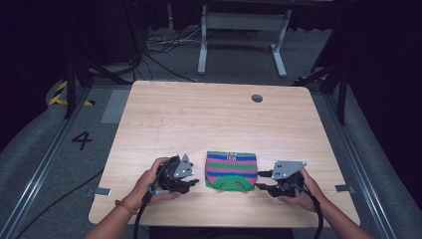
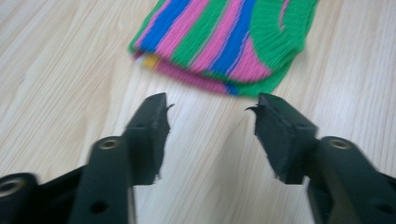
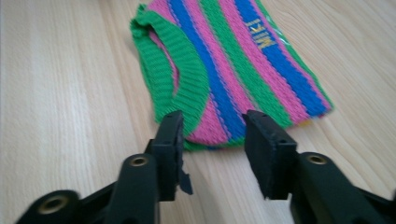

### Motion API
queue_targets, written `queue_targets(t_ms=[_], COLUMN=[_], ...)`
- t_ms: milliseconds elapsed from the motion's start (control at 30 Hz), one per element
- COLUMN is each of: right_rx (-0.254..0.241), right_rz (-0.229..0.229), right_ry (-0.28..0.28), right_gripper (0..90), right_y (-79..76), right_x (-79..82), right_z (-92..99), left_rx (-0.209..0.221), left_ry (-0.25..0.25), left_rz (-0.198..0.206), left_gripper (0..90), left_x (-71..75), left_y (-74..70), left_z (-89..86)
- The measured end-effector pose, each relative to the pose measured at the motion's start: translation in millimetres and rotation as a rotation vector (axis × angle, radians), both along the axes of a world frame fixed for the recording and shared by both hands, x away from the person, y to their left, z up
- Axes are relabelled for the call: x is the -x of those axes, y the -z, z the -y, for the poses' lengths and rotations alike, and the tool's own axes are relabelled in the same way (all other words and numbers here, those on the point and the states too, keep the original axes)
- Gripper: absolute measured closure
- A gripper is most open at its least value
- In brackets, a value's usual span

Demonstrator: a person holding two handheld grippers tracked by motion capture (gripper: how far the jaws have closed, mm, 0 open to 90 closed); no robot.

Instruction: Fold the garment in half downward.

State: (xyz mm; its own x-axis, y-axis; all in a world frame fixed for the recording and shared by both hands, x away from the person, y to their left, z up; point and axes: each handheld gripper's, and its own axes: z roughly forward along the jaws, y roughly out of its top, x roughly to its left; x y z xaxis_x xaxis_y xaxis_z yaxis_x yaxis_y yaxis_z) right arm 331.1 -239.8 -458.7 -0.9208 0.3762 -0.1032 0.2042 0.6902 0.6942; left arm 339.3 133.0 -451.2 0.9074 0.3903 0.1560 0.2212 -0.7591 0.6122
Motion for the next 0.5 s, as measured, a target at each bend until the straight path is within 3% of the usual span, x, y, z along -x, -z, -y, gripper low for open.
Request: queue_targets(t_ms=[100,200,300,367,500], right_rx=[0.017,0.027,-0.001,-0.035,-0.018], right_rz=[0.009,0.015,0.000,-0.013,0.007], right_ry=[0.015,0.055,0.086,0.115,0.156], right_gripper=[48.5,39.2,29.3,27.6,25.2], right_y=[-1.3,-2.0,-0.8,0.3,0.9], right_x=[0.6,1.1,-0.2,-0.8,0.3], right_z=[4.9,17.0,28.1,36.1,48.1], left_rx=[-0.006,-0.033,-0.041,-0.046,-0.066], left_ry=[-0.013,-0.056,-0.076,-0.085,-0.123], left_rz=[-0.003,0.010,0.023,0.032,0.034], left_gripper=[33.7,27.4,21.5,20.3,19.0], left_x=[1.6,4.3,6.9,8.4,8.5], left_y=[-0.1,1.5,2.5,3.1,5.0], left_z=[-9.9,-26.8,-39.1,-45.0,-57.5])
